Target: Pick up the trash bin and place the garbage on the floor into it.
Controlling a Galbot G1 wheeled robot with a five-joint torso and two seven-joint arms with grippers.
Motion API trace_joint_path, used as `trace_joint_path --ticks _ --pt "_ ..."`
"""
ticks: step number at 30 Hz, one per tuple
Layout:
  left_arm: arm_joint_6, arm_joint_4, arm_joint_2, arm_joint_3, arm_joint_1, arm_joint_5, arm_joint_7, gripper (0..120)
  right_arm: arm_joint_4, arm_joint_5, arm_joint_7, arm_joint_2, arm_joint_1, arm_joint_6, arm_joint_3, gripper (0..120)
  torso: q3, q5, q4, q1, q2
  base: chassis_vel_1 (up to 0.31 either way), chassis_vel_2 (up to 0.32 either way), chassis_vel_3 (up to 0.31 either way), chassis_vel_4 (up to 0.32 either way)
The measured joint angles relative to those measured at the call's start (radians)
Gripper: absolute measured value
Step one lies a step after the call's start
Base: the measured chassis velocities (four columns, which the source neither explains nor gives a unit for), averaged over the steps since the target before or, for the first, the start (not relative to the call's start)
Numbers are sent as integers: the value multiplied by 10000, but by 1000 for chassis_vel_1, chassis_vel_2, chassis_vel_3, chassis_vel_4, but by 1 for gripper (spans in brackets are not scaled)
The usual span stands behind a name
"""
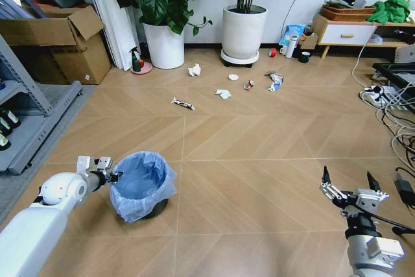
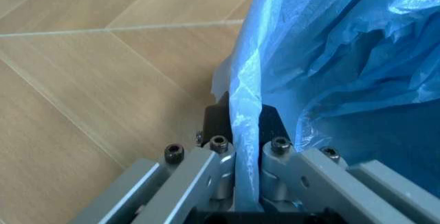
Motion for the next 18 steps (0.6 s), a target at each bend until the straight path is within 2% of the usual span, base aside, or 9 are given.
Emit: trace_joint_path --ticks 3,8,10,12,14,16,18 --pt "-8 -719 -53 -717 591 -548 -526 0 115 227 99 -115 96 -274 93 100 -1 2 -1 0 0 0 0 0 0" --pt "-233 -1415 -137 -1209 1141 -968 -976 0 116 223 121 -152 148 -334 131 100 0 -2 1 0 0 0 0 0 0" --pt "-482 -2174 -295 -1621 1553 -1304 -1475 0 116 213 121 -154 144 -336 132 100 -1 3 0 0 0 0 0 0 0" --pt "-821 -3036 -564 -2113 2075 -1212 -1963 0 152 186 113 -142 146 -329 119 100 -1 2 -2 0 1 0 0 0 0" --pt "-928 -3366 -708 -2343 2299 -1056 -2125 0 171 154 110 -137 150 -325 107 100 -1 3 -2 0 0 0 0 0 0" --pt "-963 -3608 -824 -2519 2477 -930 -2274 0 193 130 110 -128 160 -317 90 100 -1 3 -3 0 0 0 0 0 0" --pt "-795 -4467 -1200 -3204 3209 -775 -2675 0 289 27 111 -116 174 -299 42 100 -2 2 0 0 1 0 0 0 0"
